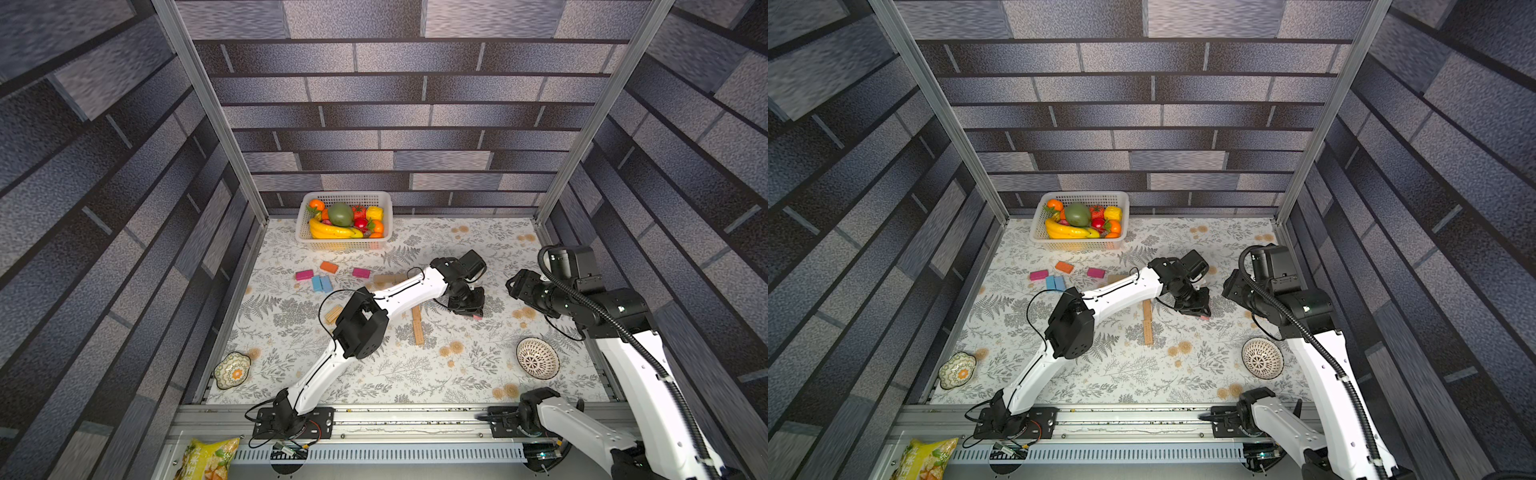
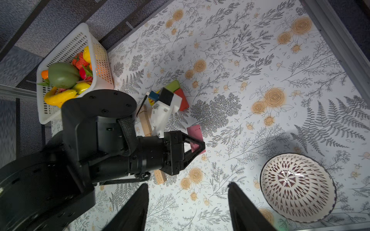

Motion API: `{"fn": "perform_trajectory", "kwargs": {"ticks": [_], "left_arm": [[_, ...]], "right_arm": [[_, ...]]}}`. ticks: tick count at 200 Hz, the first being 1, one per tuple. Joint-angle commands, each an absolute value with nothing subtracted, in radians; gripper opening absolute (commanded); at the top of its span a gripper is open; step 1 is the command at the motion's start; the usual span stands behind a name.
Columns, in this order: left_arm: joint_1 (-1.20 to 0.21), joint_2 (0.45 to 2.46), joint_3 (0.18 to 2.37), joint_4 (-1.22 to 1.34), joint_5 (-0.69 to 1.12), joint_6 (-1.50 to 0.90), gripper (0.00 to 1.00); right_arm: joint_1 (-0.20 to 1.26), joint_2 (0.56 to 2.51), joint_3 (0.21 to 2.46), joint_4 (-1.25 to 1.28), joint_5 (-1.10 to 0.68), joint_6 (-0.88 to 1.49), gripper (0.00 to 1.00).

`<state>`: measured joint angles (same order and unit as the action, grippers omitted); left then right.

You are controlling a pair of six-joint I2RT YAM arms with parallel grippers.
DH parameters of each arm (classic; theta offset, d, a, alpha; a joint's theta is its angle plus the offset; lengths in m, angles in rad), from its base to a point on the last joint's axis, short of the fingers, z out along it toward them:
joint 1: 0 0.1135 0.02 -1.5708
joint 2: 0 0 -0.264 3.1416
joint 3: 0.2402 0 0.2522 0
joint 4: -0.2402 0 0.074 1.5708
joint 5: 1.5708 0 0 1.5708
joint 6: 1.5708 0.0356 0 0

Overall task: Assemble the number 7 with building blocks
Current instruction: Place the building block at the center of the board.

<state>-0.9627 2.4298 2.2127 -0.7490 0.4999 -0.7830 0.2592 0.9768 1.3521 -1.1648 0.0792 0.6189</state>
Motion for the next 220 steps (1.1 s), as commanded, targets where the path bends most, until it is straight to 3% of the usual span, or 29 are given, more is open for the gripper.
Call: {"fn": "perform_trajectory", "kwargs": {"ticks": [1,35,52,91,105,132,181,210,220], "left_arm": [[-0.966,2.46,2.208,-0.659,0.546,-0.799,0.01],[-0.957,2.527,2.23,-0.636,0.532,-0.815,0.03],[-0.956,2.562,2.276,-0.681,0.518,-0.806,0.17],[-0.948,2.586,2.255,-0.745,0.489,-0.803,0.26],[-0.942,2.556,2.201,-0.73,0.472,-0.804,0.43],[-0.919,2.46,2.065,-0.67,0.448,-0.81,0.56],[-0.901,2.236,1.916,-0.69,0.371,-0.753,0.63],[-0.885,2.029,1.75,-0.708,0.32,-0.745,0.64],[-0.876,1.949,1.676,-0.724,0.293,-0.746,0.64]], "right_arm": [[0.253,0.988,1.391,-1.213,0.093,0.6,0.64],[0.251,0.996,1.414,-1.222,0.089,0.587,0.64],[0.251,0.993,1.416,-1.232,0.09,0.586,0.64],[0.252,0.977,1.407,-1.239,0.095,0.585,0.64],[0.251,0.974,1.397,-1.234,0.087,0.589,0.64],[0.251,0.969,1.355,-1.203,0.046,0.608,0.65],[0.25,0.958,1.321,-1.216,0.032,0.594,0.66],[0.25,0.973,1.312,-1.283,0.103,0.55,0.99],[0.25,0.99,1.283,-1.282,0.09,0.532,1.0]]}}
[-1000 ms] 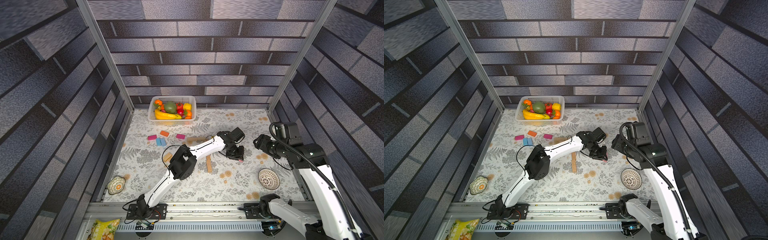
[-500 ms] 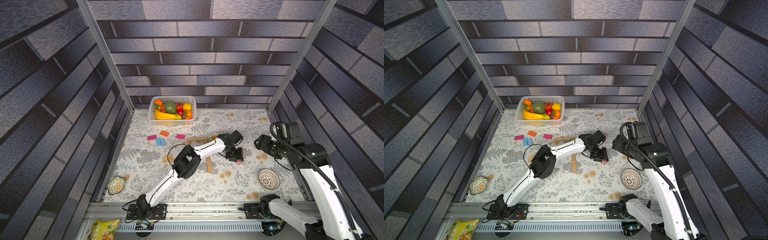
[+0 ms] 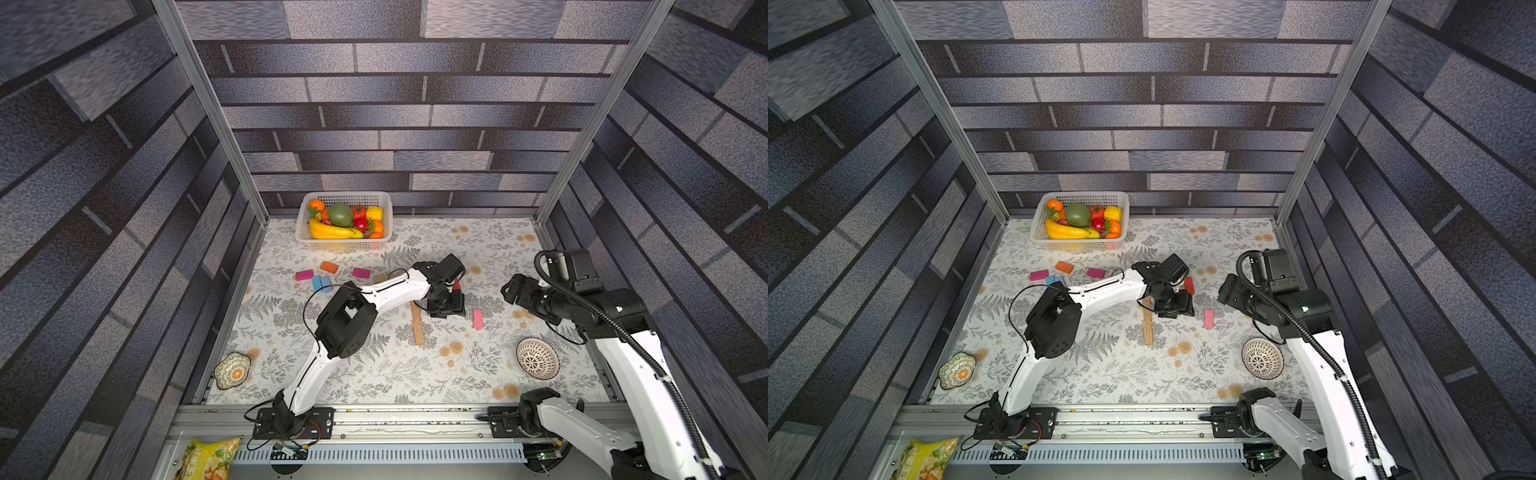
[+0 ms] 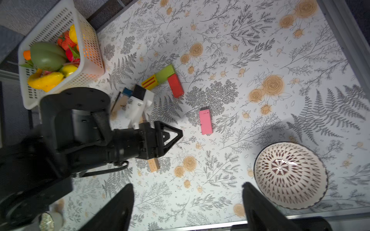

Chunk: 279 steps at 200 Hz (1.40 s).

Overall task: Assemble the number 7 with building blocks
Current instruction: Place the building block at the center of the board, then assemble the building block at the center of the board.

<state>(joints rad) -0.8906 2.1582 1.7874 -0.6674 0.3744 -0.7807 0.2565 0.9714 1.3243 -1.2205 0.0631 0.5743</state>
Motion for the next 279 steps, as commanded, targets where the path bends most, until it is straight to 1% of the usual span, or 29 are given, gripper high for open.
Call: {"fn": "perform_trajectory", "kwargs": {"ticks": [1,26,45,52,72,97,112,135,140,152,155,192,200,208,219,232,251,279], "left_arm": [[-0.875,1.939,1.667,-0.725,0.29,-0.746,0.64],[-0.832,1.698,1.448,-0.741,0.222,-0.765,0.65],[-0.761,1.513,1.295,-0.755,0.196,-0.792,0.67],[-0.729,1.451,1.248,-0.76,0.196,-0.799,0.67],[-0.64,1.301,1.134,-0.777,0.2,-0.807,0.68],[-0.546,1.186,1.048,-0.803,0.223,-0.808,0.68],[-0.517,1.146,1.019,-0.808,0.233,-0.805,0.68],[-0.487,1.121,0.992,-0.803,0.259,-0.804,0.68],[-0.483,1.122,0.99,-0.804,0.262,-0.802,0.68],[-0.474,1.123,0.993,-0.807,0.269,-0.801,0.68],[-0.473,1.122,0.995,-0.807,0.271,-0.8,0.68],[-0.458,1.116,1.003,-0.811,0.273,-0.798,0.68],[-0.457,1.111,0.998,-0.812,0.272,-0.799,0.68],[-0.456,1.106,0.991,-0.812,0.272,-0.802,0.68],[-0.453,1.1,0.979,-0.809,0.274,-0.806,0.68],[-0.451,1.092,0.963,-0.806,0.278,-0.811,0.69],[-0.445,1.079,0.942,-0.801,0.283,-0.824,0.69],[-0.438,1.059,0.92,-0.796,0.288,-0.833,0.69]], "right_arm": [[0.249,0.992,1.281,-1.282,0.089,0.531,1.0],[0.248,1.044,1.158,-1.217,0.018,0.551,1.0],[0.249,1.084,1.015,-1.073,-0.043,0.577,1.0],[0.249,1.106,0.973,-1.009,-0.073,0.584,0.96],[0.25,1.196,0.887,-0.853,-0.116,0.58,0.82],[0.25,1.311,0.848,-0.752,-0.112,0.54,0.75],[0.25,1.361,0.847,-0.702,-0.105,0.511,0.69],[0.25,1.438,0.869,-0.658,-0.083,0.472,0.67],[0.25,1.457,0.874,-0.65,-0.081,0.464,0.64],[0.249,1.495,0.881,-0.64,-0.074,0.452,0.62],[0.25,1.503,0.881,-0.637,-0.075,0.448,0.61],[0.25,1.534,0.861,-0.622,-0.049,0.425,0.59],[0.251,1.533,0.855,-0.619,-0.047,0.418,0.57],[0.25,1.535,0.851,-0.614,-0.049,0.412,0.56],[0.25,1.541,0.85,-0.613,-0.048,0.397,0.52],[0.25,1.553,0.853,-0.611,-0.051,0.382,0.44],[0.251,1.575,0.861,-0.615,-0.056,0.361,0.42],[0.251,1.586,0.853,-0.614,-0.052,0.344,0.42]]}}
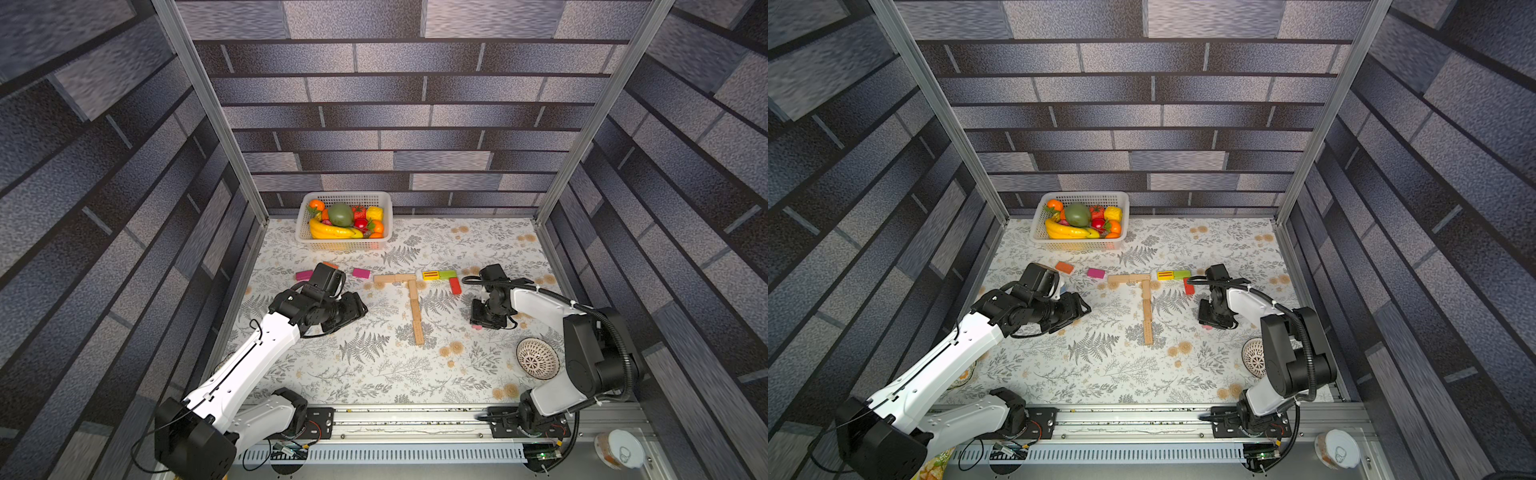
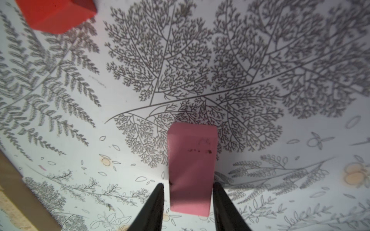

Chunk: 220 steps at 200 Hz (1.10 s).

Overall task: Assemble the number 7 with building blocks
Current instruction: Assemble the building block at the center of the board.

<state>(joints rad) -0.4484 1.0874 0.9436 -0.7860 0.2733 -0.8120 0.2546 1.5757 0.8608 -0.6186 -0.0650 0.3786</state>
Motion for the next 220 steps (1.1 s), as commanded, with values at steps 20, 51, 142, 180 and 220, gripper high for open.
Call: {"fn": "perform_trajectory", "kwargs": {"ticks": [20,51,142,180,220], "left_arm": [[-0.433,1.046,0.91,-0.8,0.288,-0.837,0.69],[-0.428,1.028,0.895,-0.805,0.291,-0.839,0.69],[-0.408,1.009,0.862,-0.804,0.316,-0.845,0.69],[-0.398,0.993,0.844,-0.816,0.319,-0.83,0.7],[-0.371,0.966,0.807,-0.812,0.341,-0.831,0.7]], "right_arm": [[0.253,1.588,0.854,-0.615,-0.046,0.335,0.41],[0.281,1.593,0.881,-0.631,-0.026,0.304,0.36],[0.339,1.715,1.049,-0.705,-0.057,0.202,0.33],[0.34,1.779,1.112,-0.703,-0.11,0.154,0.33],[0.351,1.824,1.175,-0.736,-0.07,0.129,0.33]]}}
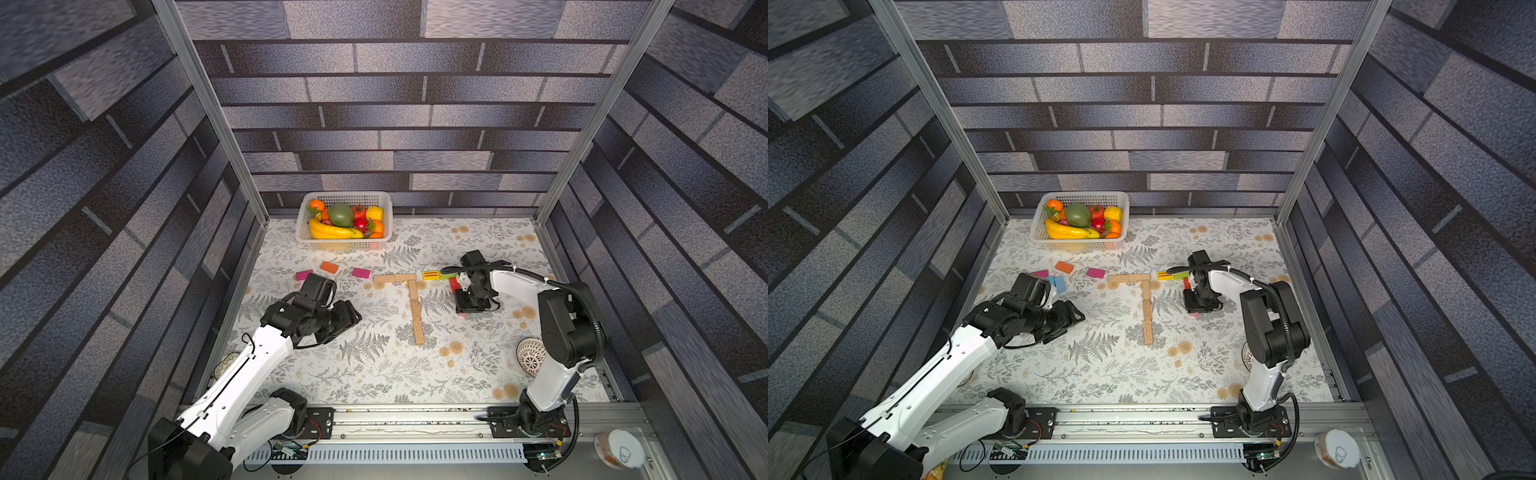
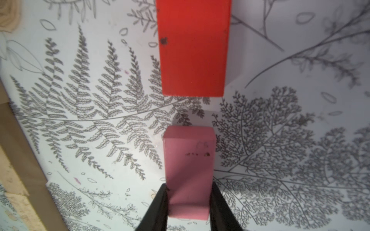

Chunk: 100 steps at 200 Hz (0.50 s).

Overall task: Assemble the number 7 with building blocks
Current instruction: Assemble the building block at the center of the board.

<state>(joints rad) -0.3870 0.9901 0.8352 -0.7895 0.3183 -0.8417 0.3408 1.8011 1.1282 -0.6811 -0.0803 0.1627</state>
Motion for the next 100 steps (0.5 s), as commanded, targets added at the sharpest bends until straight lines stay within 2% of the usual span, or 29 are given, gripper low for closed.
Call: {"fn": "perform_trajectory", "kwargs": {"ticks": [1,100], "left_arm": [[-0.37,0.966,0.807,-0.813,0.342,-0.831,0.7],[-0.352,0.97,0.818,-0.833,0.351,-0.817,0.7]], "right_arm": [[0.35,1.826,1.176,-0.738,-0.069,0.13,0.33],[0.351,1.862,1.2,-0.749,-0.044,0.12,0.33]]}}
